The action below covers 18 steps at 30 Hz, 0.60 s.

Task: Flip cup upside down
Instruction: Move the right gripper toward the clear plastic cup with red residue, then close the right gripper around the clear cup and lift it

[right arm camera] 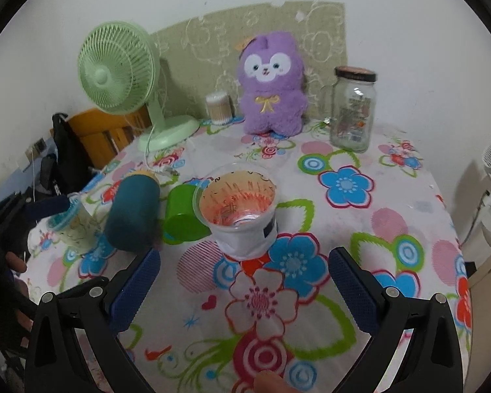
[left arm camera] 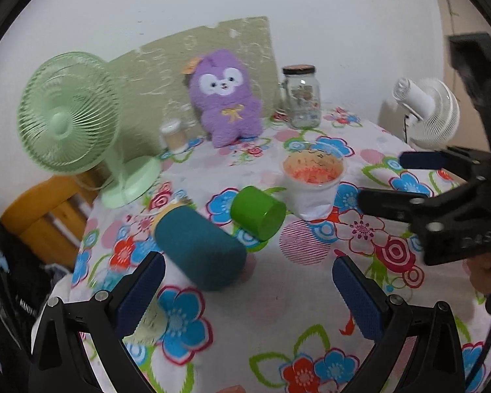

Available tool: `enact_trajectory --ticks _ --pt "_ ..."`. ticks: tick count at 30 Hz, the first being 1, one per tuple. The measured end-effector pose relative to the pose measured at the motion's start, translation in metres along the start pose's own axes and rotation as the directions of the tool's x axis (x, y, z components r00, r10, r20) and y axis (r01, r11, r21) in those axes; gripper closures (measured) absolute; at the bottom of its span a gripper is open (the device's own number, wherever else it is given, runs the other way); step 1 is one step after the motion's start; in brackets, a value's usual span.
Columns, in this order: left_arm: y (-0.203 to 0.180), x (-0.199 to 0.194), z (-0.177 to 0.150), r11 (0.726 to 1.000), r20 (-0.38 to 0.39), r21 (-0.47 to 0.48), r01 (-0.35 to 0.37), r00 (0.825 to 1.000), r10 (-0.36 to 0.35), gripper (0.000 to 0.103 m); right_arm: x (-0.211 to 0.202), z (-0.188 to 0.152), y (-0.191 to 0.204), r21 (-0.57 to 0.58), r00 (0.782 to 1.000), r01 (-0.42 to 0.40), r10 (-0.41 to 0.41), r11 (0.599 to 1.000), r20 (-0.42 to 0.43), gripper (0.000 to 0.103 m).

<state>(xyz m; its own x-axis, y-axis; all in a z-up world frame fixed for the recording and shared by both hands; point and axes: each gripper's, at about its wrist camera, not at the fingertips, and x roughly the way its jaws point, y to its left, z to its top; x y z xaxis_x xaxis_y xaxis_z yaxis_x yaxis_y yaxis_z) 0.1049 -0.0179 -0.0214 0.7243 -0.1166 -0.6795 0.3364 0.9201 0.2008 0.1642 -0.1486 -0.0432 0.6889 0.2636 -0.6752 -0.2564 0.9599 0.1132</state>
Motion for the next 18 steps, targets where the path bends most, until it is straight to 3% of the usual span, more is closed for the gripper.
enact_trajectory --ticks 8,18 --pt "0.004 0.039 0.011 1.000 -0.065 0.017 0.007 0.998 -0.006 0.000 0.033 0.009 -0.003 -0.031 0.999 -0.026 0.025 0.999 -0.041 0.000" --pt "0.000 0.064 0.022 0.997 -0.081 0.075 -0.006 0.997 0.012 0.000 0.063 0.014 -0.009 -0.009 0.993 -0.082 0.081 0.997 -0.082 0.018"
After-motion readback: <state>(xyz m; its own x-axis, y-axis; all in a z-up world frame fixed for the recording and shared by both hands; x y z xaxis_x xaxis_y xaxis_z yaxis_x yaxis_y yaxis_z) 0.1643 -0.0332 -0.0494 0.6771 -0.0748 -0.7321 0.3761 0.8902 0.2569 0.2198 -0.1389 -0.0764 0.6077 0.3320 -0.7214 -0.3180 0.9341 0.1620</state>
